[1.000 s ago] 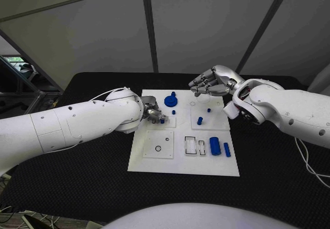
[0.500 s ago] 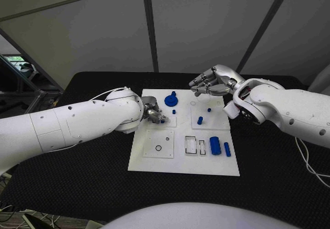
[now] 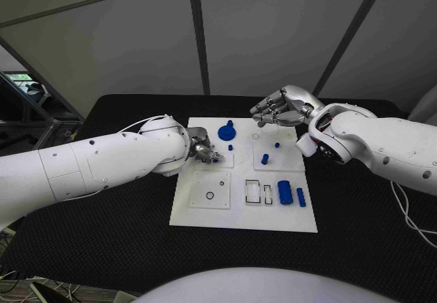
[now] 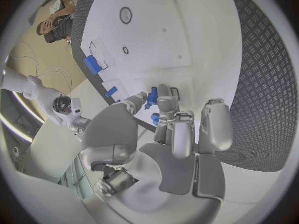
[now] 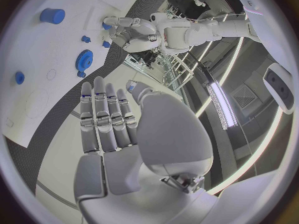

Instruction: Assemble the parts on the task board

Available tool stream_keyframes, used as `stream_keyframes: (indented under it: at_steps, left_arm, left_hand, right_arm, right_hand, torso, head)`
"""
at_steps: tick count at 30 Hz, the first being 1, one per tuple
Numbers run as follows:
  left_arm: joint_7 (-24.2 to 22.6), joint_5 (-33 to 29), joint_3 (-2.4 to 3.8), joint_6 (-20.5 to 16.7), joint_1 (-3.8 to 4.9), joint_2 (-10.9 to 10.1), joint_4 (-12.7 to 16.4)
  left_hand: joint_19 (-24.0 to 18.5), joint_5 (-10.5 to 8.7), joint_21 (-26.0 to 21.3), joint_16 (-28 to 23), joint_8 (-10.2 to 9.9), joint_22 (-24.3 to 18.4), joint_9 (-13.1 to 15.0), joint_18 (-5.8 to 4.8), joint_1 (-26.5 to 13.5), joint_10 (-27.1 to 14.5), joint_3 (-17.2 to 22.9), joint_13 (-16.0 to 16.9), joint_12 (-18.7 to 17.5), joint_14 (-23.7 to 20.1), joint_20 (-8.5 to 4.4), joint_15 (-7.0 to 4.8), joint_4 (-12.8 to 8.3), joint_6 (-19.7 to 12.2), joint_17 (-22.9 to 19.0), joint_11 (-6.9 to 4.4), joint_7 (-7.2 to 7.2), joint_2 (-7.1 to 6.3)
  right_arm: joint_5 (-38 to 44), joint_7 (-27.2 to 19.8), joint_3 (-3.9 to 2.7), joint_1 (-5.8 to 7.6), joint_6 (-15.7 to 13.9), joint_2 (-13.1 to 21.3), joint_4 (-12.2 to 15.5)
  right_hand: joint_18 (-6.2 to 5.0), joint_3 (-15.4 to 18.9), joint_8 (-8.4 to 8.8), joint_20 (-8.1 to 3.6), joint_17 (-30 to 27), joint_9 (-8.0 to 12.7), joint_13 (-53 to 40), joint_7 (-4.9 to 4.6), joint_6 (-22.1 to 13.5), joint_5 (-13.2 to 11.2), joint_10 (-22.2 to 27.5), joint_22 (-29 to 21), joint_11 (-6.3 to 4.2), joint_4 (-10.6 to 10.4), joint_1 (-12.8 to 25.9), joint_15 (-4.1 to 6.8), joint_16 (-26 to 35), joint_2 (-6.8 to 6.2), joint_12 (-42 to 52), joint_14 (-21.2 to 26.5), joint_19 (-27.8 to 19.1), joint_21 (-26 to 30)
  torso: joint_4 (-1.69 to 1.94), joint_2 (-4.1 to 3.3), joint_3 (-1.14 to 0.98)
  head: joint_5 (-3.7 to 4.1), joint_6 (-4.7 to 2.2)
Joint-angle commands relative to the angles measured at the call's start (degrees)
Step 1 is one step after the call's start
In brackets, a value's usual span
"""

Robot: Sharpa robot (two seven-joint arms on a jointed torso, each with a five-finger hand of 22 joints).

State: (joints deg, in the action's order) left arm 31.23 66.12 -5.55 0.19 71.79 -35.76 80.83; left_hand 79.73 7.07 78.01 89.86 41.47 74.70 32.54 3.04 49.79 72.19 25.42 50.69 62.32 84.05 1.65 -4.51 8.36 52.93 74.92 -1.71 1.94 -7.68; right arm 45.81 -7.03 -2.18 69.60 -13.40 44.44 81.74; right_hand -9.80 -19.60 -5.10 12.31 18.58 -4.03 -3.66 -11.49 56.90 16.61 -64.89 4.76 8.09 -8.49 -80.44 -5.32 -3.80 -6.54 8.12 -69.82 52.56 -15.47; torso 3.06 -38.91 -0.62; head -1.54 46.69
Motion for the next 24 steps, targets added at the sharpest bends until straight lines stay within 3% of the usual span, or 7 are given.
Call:
stream_keyframes:
  at_steps: [1, 4, 13, 20, 24]
  left_arm:
    - [0.09, -0.22, 0.01, -1.02, 0.00, -0.24, 0.35]
    - [0.02, -0.50, 0.09, -1.71, -0.01, -0.56, 0.60]
    - [-0.02, -0.73, 1.71, -2.55, -0.03, -0.62, 0.08]
    - [0.00, -0.75, 2.97, -2.35, -0.03, 0.19, -0.88]
    - [0.06, -0.76, 3.39, -1.27, -0.01, 0.85, -1.82]
  left_hand:
    - [0.39, -0.03, -0.25, 0.08, 0.31, 0.10, -0.16, 0.81, 0.13, 0.06, -1.58, 0.06, 0.45, 5.92, 0.14, -0.22, 0.56, 0.16, 15.01, -0.05, 0.02, -0.19]
    - [0.43, -0.01, -0.28, 0.09, 0.38, 0.17, -0.31, 0.81, 0.14, 0.07, -3.17, 0.01, 0.52, 5.93, 0.12, -0.24, 1.17, 0.16, 15.02, -0.07, 0.00, -0.29]
    - [0.40, 0.03, -0.49, 0.01, 0.48, 0.21, -0.72, 0.83, 0.78, -0.09, -7.00, -0.33, 0.48, 5.89, 0.10, -0.25, 2.78, 0.04, 14.92, -0.07, 0.00, 0.09]
    - [0.38, 0.09, -0.56, 0.01, 0.51, 0.20, -0.81, 0.85, 1.12, -0.09, -7.61, -0.36, 0.51, 5.89, 0.10, -0.25, 3.10, 0.03, 14.93, -0.07, -0.01, 0.44]
    - [0.37, 0.17, -0.63, 0.04, 0.53, 0.20, -0.91, 0.86, 1.92, -0.10, -8.05, -0.39, 0.54, 5.90, 0.10, -0.25, 3.10, -0.01, 14.96, -0.08, -0.01, 0.84]
  right_arm:
    - [0.04, -0.51, -0.04, 0.08, 0.38, -0.10, -0.04]
    - [0.04, -0.52, -0.04, 0.08, 0.41, -0.14, -0.08]
    - [0.04, -0.56, -0.03, 0.07, 0.46, -0.26, -0.18]
    - [0.04, -0.58, -0.03, 0.07, 0.52, -0.40, -0.29]
    - [0.04, -0.59, -0.03, 0.07, 0.58, -0.53, -0.39]
  right_hand:
    - [-0.69, -0.39, 0.35, 0.43, -0.07, -0.09, 0.03, -0.45, -0.07, 0.29, 0.49, -0.09, 0.03, -0.07, 0.40, -0.03, 0.23, 0.15, -0.10, 0.56, 0.06, 0.29]
    - [-0.70, -0.50, 0.36, 0.48, -0.16, -0.10, 0.03, -0.46, -0.08, 0.35, 0.51, -0.21, 0.04, -0.01, 0.35, -0.05, 0.21, 0.22, -0.08, 0.71, 0.04, 0.51]
    - [-0.70, -0.50, 0.36, 0.48, -0.16, -0.10, 0.03, -0.46, -0.08, 0.35, 0.51, -0.21, 0.04, -0.01, 0.35, -0.05, 0.21, 0.22, -0.08, 0.71, 0.04, 0.51]
    - [-0.70, -0.50, 0.36, 0.48, -0.16, -0.10, 0.03, -0.46, -0.08, 0.35, 0.51, -0.21, 0.04, -0.01, 0.35, -0.05, 0.21, 0.22, -0.08, 0.71, 0.04, 0.51]
    - [-0.70, -0.50, 0.36, 0.48, -0.16, -0.10, 0.03, -0.46, -0.08, 0.35, 0.51, -0.21, 0.04, -0.01, 0.35, -0.05, 0.21, 0.22, -0.08, 0.71, 0.04, 0.51]
  torso:
    - [-0.01, -0.02, 0.04]
    - [0.03, -0.03, 0.06]
    - [-0.04, -0.03, 0.03]
    - [-0.05, -0.04, -0.01]
    - [-0.10, -0.02, -0.04]
  head:
    - [0.01, -0.03]
    - [0.03, 0.05]
    - [-0.02, 0.15]
    - [-0.01, 0.29]
    - [0.01, 0.41]
